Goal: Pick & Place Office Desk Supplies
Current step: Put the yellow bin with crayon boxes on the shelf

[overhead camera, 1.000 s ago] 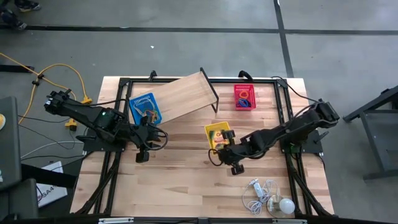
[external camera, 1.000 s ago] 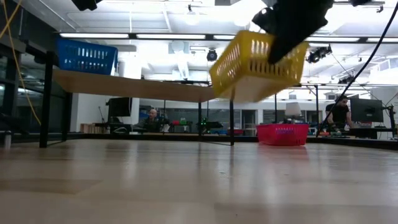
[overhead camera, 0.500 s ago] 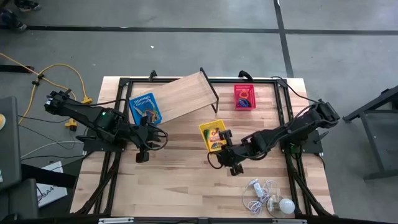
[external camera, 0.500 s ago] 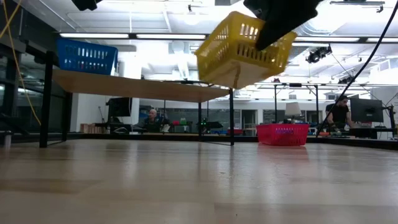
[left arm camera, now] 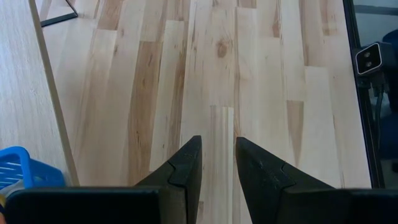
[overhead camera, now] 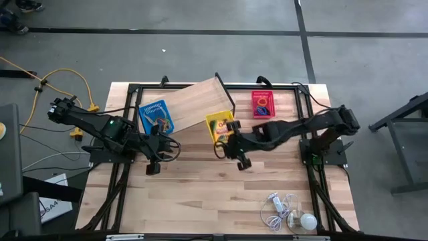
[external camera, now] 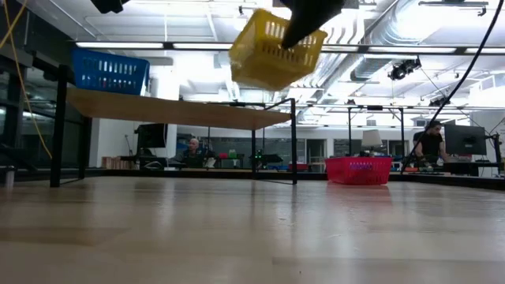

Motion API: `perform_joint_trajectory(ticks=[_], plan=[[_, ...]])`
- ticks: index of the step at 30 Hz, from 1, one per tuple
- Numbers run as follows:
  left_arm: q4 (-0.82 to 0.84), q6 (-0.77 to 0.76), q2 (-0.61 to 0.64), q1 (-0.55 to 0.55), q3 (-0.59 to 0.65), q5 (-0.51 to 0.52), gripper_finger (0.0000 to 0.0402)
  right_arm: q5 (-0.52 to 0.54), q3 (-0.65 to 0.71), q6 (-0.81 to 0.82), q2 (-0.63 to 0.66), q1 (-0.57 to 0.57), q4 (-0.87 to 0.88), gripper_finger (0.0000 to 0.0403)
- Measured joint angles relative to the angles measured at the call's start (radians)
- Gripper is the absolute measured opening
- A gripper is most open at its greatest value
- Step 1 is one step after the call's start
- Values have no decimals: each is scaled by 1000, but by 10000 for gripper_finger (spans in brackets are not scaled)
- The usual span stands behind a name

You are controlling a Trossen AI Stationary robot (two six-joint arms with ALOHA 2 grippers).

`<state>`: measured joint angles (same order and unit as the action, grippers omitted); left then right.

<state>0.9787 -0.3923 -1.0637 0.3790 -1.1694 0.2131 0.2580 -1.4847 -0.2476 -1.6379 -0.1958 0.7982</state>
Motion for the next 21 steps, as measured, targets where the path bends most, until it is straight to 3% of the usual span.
perform_joint_trajectory(ticks=[10, 21], plan=[[-2, 0, 0, 0, 0, 0, 94, -11, -93, -16, -85, 41, 85, 3], [-1, 0, 0, 0, 0, 0, 94, -60, -96, -67, -88, 90, 34, 3]])
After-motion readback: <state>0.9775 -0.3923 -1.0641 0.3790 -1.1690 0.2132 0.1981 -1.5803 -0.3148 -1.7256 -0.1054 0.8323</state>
